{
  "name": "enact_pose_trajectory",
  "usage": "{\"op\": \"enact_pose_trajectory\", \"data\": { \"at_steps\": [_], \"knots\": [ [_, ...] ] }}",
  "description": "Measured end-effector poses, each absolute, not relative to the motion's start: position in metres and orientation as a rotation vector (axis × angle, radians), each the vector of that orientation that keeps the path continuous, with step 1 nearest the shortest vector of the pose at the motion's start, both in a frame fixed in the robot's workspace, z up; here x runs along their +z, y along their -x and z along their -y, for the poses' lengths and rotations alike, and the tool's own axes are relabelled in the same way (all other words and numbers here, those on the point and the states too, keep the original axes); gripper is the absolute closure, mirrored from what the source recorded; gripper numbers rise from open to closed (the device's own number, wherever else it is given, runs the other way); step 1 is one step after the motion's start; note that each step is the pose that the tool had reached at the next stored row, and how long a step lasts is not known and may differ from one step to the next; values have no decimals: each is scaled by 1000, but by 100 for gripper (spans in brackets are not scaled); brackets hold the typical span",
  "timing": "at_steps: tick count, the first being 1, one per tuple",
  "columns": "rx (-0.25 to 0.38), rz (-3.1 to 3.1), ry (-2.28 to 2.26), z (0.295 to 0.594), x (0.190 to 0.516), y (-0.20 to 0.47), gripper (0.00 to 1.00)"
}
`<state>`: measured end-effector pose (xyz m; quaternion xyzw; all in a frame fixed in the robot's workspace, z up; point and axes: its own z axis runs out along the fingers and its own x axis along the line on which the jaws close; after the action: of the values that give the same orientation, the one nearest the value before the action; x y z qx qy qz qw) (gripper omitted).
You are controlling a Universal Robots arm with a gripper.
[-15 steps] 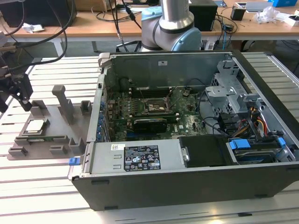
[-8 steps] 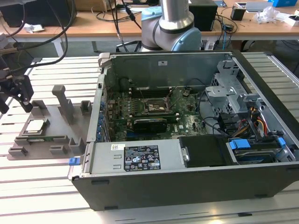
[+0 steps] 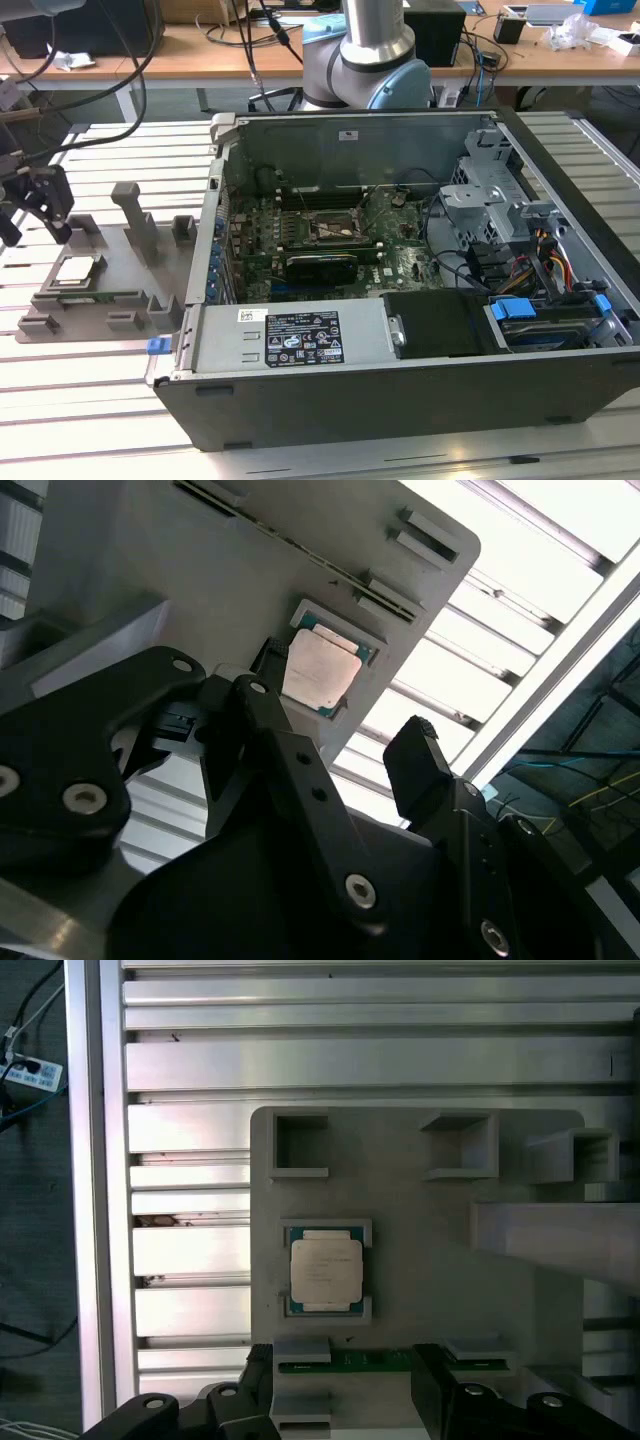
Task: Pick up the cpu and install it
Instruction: 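Pick up the cpu and move it towards the insertion slot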
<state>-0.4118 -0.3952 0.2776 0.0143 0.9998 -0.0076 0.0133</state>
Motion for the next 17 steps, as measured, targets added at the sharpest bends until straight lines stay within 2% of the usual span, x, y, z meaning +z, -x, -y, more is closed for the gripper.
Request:
{"op": "enact_pose_trajectory", "data": {
  "at_steps": [17],
  "knots": [
    [-47, -3114, -37, 381, 252, 411, 34]
  ]
}}
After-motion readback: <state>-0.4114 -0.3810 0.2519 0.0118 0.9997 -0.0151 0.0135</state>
